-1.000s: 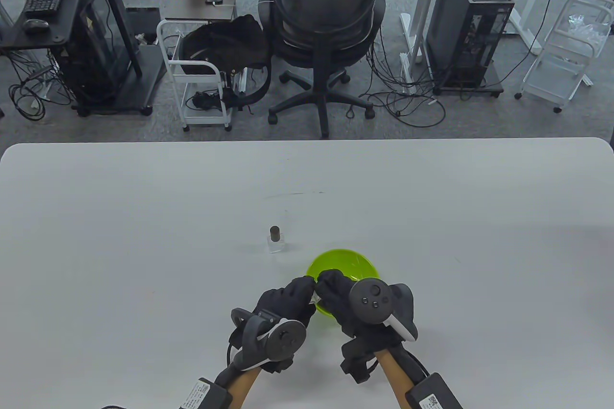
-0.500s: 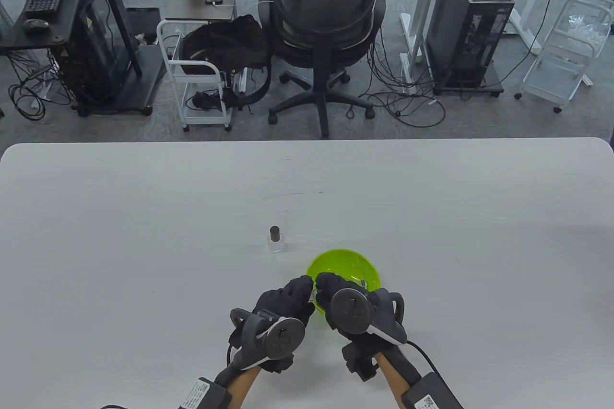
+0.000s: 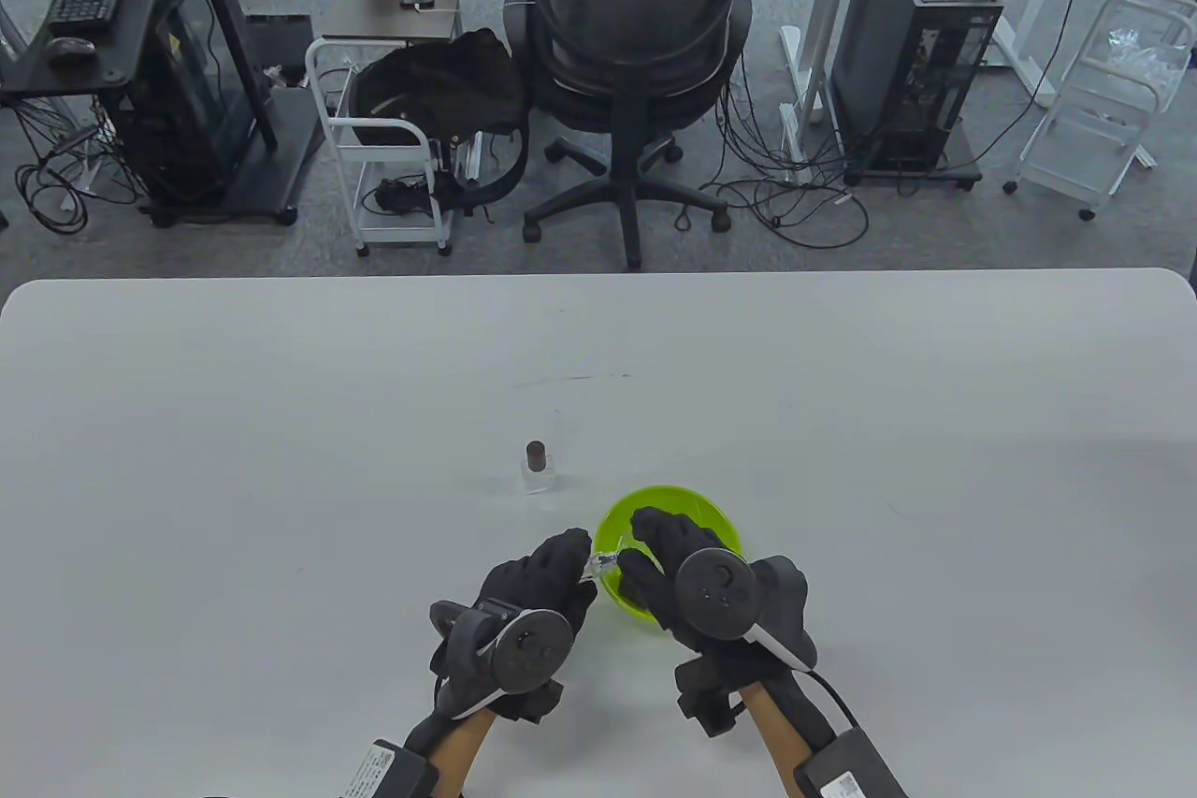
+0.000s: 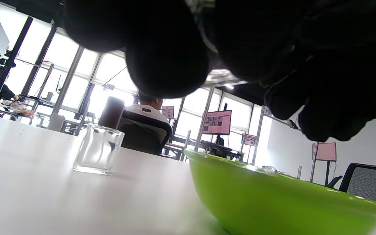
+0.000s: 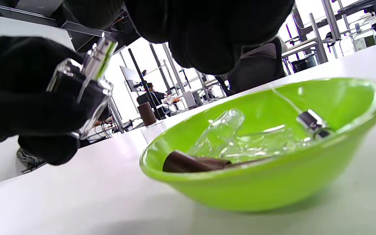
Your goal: Assemble perfume bottles from components
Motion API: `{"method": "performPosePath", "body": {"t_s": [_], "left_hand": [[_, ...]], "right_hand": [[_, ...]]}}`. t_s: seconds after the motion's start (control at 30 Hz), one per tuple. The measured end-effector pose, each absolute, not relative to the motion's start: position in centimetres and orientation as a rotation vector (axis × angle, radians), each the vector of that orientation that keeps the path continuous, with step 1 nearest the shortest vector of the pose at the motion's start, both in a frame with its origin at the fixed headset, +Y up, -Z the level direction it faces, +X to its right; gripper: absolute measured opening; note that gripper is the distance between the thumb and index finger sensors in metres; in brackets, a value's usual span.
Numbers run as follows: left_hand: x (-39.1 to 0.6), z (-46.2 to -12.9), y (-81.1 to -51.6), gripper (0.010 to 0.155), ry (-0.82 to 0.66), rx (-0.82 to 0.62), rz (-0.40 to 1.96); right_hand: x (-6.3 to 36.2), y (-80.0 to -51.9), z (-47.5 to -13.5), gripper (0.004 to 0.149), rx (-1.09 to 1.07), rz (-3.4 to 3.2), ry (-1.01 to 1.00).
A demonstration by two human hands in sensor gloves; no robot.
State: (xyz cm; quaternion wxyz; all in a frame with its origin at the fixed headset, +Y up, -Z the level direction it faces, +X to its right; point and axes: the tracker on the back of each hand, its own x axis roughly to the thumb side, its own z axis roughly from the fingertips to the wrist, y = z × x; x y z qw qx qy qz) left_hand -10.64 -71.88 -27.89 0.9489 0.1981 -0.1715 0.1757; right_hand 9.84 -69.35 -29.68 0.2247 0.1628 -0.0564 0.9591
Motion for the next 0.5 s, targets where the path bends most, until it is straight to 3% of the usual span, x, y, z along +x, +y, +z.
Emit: {"method": "performPosePath", "body": {"t_s": [0.3,0.5], "left_hand": [[-11.1,-28.2,-71.8,0.054,-0.326,0.395,0.377],[-11.8,-28.0,-71.7,0.055,-0.314,0.399,0.392]], "right_hand": [[9.5,-68.1,-29.3,0.047,0.650,2.878,0.178],[7.8,-69.5,-29.8,0.045,0.605,3.047,0.278]]}}
